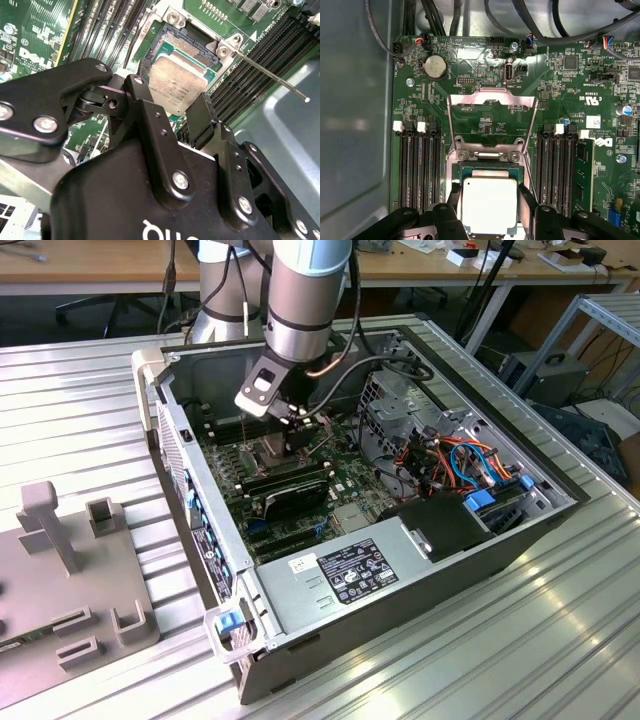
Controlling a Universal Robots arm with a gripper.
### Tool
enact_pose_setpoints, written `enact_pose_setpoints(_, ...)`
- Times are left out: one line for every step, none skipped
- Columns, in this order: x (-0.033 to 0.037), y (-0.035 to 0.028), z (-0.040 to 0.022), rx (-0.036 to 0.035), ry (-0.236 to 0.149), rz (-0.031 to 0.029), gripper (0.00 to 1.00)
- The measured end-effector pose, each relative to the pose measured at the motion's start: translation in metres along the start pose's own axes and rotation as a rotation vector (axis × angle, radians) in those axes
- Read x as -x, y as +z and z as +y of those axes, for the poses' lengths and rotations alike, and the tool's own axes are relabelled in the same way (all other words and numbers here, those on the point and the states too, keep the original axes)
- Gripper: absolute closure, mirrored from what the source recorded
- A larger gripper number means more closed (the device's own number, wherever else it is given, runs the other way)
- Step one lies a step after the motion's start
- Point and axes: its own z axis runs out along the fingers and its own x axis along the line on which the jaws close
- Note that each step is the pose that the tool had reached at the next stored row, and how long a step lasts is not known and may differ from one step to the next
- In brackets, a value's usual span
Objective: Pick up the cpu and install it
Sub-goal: 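Place the cpu into insertion slot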
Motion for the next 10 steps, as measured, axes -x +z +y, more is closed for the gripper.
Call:
enact_pose_setpoints(0.0, 0.0011, -0.0001, 0.0001, 0.0, 0.0001, 0.46)
enact_pose_setpoints(0.0, 0.0023, -0.0002, 0.0001, 0.0, 0.0001, 0.46)
enact_pose_setpoints(0.0001, 0.0036, -0.0003, 0.0001, 0.0, 0.0, 0.46)
enact_pose_setpoints(0.0001, 0.0041, -0.0003, 0.0001, 0.0, 0.0, 0.46)
enact_pose_setpoints(0.0001, 0.0043, -0.0003, 0.0, 0.0, -0.0002, 0.46)
enact_pose_setpoints(0.0001, 0.0042, -0.0003, -0.0001, 0.0, -0.0002, 0.46)
enact_pose_setpoints(0.0001, 0.0043, -0.0003, -0.0001, 0.0, -0.0002, 0.46)
enact_pose_setpoints(0.0001, 0.0044, -0.0003, 0.0, 0.0, -0.0001, 0.46)
enact_pose_setpoints(0.0001, 0.0044, -0.0003, 0.0, 0.0, 0.0, 0.46)
enact_pose_setpoints(0.0001, 0.0045, -0.0003, 0.0, 0.0, -0.0001, 0.46)
